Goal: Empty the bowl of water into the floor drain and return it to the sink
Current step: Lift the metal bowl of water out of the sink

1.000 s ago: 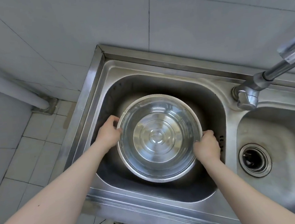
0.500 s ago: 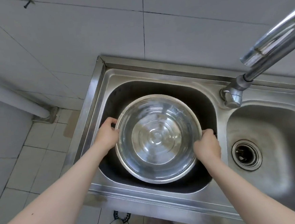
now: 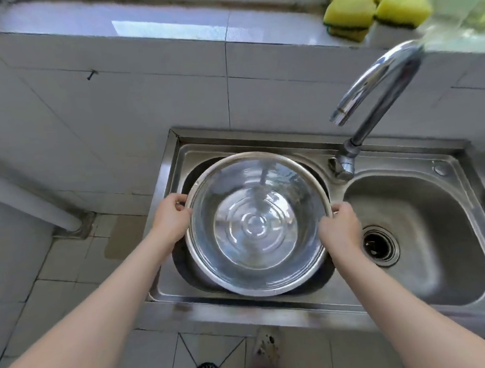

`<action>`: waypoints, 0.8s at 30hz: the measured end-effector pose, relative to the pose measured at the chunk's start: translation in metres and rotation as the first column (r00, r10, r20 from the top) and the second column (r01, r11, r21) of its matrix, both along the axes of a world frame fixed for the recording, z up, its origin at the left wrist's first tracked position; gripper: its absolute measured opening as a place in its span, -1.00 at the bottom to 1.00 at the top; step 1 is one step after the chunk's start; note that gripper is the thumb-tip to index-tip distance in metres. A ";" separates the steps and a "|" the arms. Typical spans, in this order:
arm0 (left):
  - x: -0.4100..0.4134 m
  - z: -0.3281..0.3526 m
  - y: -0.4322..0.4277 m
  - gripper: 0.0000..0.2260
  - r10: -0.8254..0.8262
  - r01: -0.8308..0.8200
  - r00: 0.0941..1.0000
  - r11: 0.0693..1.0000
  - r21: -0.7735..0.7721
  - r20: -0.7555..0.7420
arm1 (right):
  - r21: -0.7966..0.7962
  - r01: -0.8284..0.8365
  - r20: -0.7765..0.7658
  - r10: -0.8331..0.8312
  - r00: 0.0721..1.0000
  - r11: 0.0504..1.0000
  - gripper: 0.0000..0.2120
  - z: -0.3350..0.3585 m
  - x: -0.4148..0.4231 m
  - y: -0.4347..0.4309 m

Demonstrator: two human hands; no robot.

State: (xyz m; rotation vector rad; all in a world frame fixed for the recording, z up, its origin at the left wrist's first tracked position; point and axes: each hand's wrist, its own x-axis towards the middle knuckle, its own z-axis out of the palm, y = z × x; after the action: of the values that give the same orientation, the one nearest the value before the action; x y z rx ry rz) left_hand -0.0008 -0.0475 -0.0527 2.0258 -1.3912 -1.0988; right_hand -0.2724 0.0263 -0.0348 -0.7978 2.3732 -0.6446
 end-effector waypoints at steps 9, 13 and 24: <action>0.034 0.051 0.052 -0.69 -0.062 0.060 0.998 0.996 -0.062 -0.034 | -0.166 0.163 0.054 -0.156 0.986 0.973 -0.77 0.047 0.040 0.062; 0.054 0.064 0.082 -0.69 -0.097 0.092 0.994 0.993 -0.077 -0.060 | -0.197 0.224 0.079 -0.213 0.974 0.954 -0.78 0.059 0.060 0.096; 0.100 0.069 0.169 -0.68 -0.139 0.131 0.986 0.987 -0.095 -0.091 | -0.257 0.313 0.094 -0.298 0.950 0.914 -0.86 0.060 0.106 0.194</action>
State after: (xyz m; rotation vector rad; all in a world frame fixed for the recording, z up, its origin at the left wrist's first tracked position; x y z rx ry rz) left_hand 0.0992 0.1214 0.0162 1.8137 -1.5175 -1.1554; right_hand -0.1662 0.2205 0.0250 -0.5086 2.4132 -1.1232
